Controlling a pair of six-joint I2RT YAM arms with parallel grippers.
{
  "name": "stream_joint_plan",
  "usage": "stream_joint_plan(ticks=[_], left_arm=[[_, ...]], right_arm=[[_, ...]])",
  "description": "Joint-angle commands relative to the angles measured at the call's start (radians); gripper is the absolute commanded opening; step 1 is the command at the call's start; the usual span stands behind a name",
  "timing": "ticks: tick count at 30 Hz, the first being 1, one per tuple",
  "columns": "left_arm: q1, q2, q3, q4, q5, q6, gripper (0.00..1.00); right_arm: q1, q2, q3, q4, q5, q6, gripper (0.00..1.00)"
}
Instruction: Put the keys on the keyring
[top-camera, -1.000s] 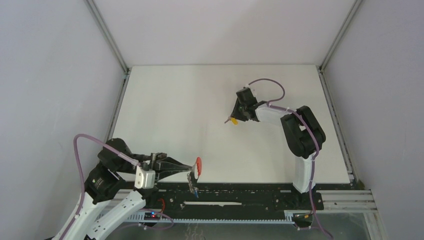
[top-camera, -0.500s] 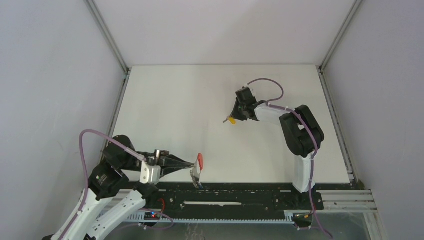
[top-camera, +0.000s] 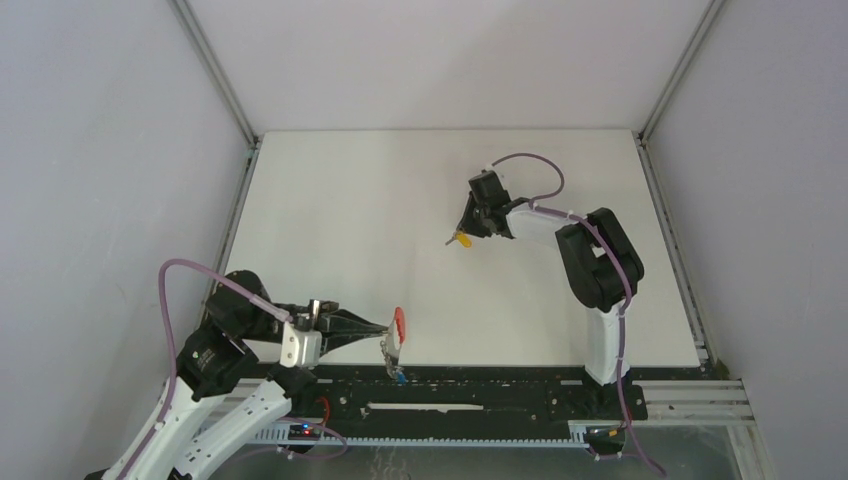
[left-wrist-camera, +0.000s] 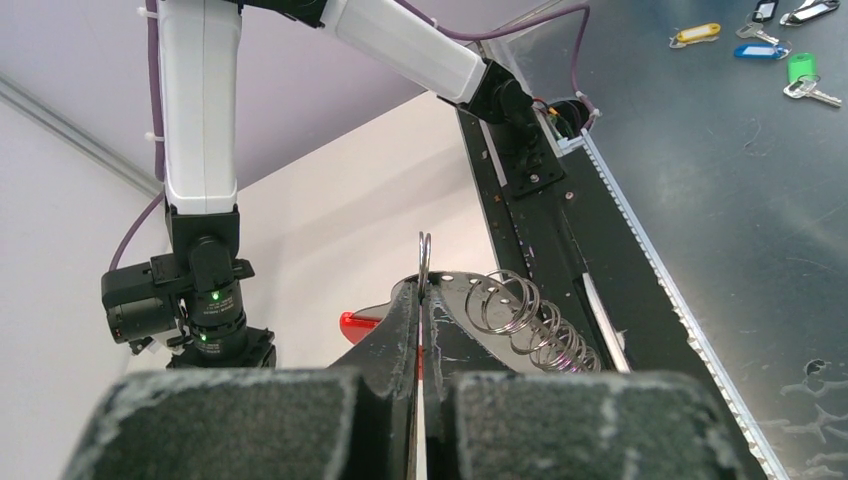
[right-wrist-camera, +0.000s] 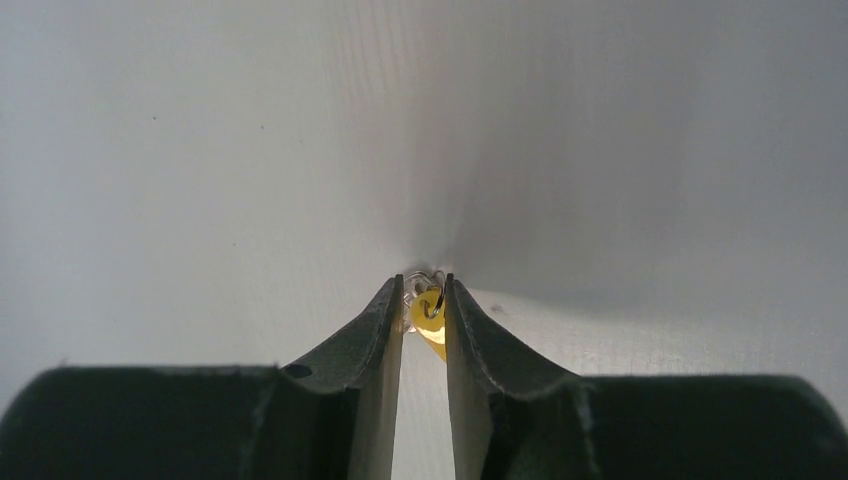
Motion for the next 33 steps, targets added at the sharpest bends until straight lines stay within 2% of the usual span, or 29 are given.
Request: stream_joint_plan(ticks=[1, 10, 13, 16, 19, 22, 25, 33], left_arm=[[-0.001, 0.001, -0.023, 0.037, -0.020, -0.010, 0.00], [0.000, 0.013, -0.027, 0.045, -0.051, -0.003, 0.00], [-0.001, 0.021, -0.036, 0.054, -0.059, -0.012, 0.00], [0.000, 0.033, -0.055, 0.113, -0.069, -0.083, 0.00], [0.005, 0.042, -0.074, 0.173, -0.078, -0.152, 0.00], [0.013, 0.046, -0.078, 0.218, -0.068, -0.200, 0.00], [0.020, 0.051, -0.085, 0.247, -0.059, -0.228, 0.00], [0.087, 0.135, -0.140, 0.504, -0.016, -0.446, 0.00]], right_arm=[[0.002, 0.011, 0.039, 0.009, 0.001, -0.004, 0.29], [0.003, 0.016, 0.038, 0.017, -0.013, 0.001, 0.20], [0.001, 0.021, 0.049, 0.012, -0.014, -0.002, 0.14], [0.000, 0.021, 0.051, 0.017, -0.014, -0.015, 0.00], [0.003, -0.017, 0.030, 0.074, -0.061, -0.064, 0.00], [0.030, -0.132, -0.068, 0.205, -0.090, -0.230, 0.00], [0.061, -0.313, -0.178, 0.313, -0.171, -0.420, 0.00], [0.126, -0.759, -0.394, 0.297, -0.451, -0.805, 0.00]])
